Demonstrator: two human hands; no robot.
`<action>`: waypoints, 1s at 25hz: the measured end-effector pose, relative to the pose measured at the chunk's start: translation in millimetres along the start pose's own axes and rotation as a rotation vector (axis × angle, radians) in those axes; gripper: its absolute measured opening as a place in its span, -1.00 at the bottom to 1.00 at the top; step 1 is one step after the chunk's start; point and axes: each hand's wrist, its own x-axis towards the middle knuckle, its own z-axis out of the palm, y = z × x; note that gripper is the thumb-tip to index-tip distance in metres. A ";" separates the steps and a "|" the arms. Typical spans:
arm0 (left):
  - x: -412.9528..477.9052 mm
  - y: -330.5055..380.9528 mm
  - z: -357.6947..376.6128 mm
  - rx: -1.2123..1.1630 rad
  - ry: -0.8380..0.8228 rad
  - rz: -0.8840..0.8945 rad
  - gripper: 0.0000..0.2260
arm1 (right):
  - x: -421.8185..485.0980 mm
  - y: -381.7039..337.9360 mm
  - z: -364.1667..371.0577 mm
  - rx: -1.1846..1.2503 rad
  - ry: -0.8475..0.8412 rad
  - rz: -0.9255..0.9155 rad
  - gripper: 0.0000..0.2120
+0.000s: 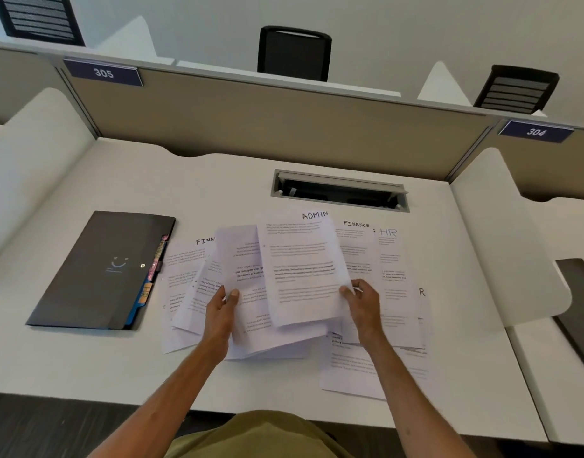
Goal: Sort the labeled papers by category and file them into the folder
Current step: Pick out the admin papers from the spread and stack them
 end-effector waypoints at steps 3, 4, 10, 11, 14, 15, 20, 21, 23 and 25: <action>5.3 8.3 -5.4 0.010 -0.046 -0.008 -0.68 | -8.7 9.2 14.9 -0.205 -0.113 -0.033 -0.91; 7.5 11.8 -9.3 0.022 -0.070 -0.005 -0.69 | -11.5 8.3 19.0 -0.248 -0.132 -0.053 -0.92; 29.8 23.9 -36.1 0.083 -0.140 -0.020 -0.69 | -25.5 -5.5 36.9 -0.621 -0.296 -0.083 -0.84; 30.9 26.5 -40.3 0.104 -0.161 -0.013 -0.71 | -25.7 -4.1 41.4 -0.699 -0.336 -0.080 -0.79; 32.8 29.6 -52.4 0.134 -0.210 0.011 -0.76 | -31.2 -7.3 58.8 -0.709 -0.363 -0.055 -0.74; 33.5 28.0 -55.5 0.126 -0.223 0.006 -0.76 | -33.6 -9.3 65.3 -0.609 -0.347 -0.037 -0.67; 25.1 22.1 -55.9 0.124 -0.207 -0.030 -0.80 | -42.0 -15.1 96.5 -0.246 -0.205 0.048 -0.57; 21.4 23.3 -54.3 0.115 -0.191 -0.034 -0.80 | -40.4 -13.7 98.6 -0.209 -0.196 0.062 -0.67; 19.3 22.9 -51.9 0.089 -0.164 -0.031 -0.81 | -40.0 -19.4 100.4 -0.143 -0.228 0.094 -0.83; 16.7 23.8 -47.6 0.063 -0.141 -0.027 -0.81 | -36.9 -22.7 97.8 -0.125 -0.273 0.084 -0.85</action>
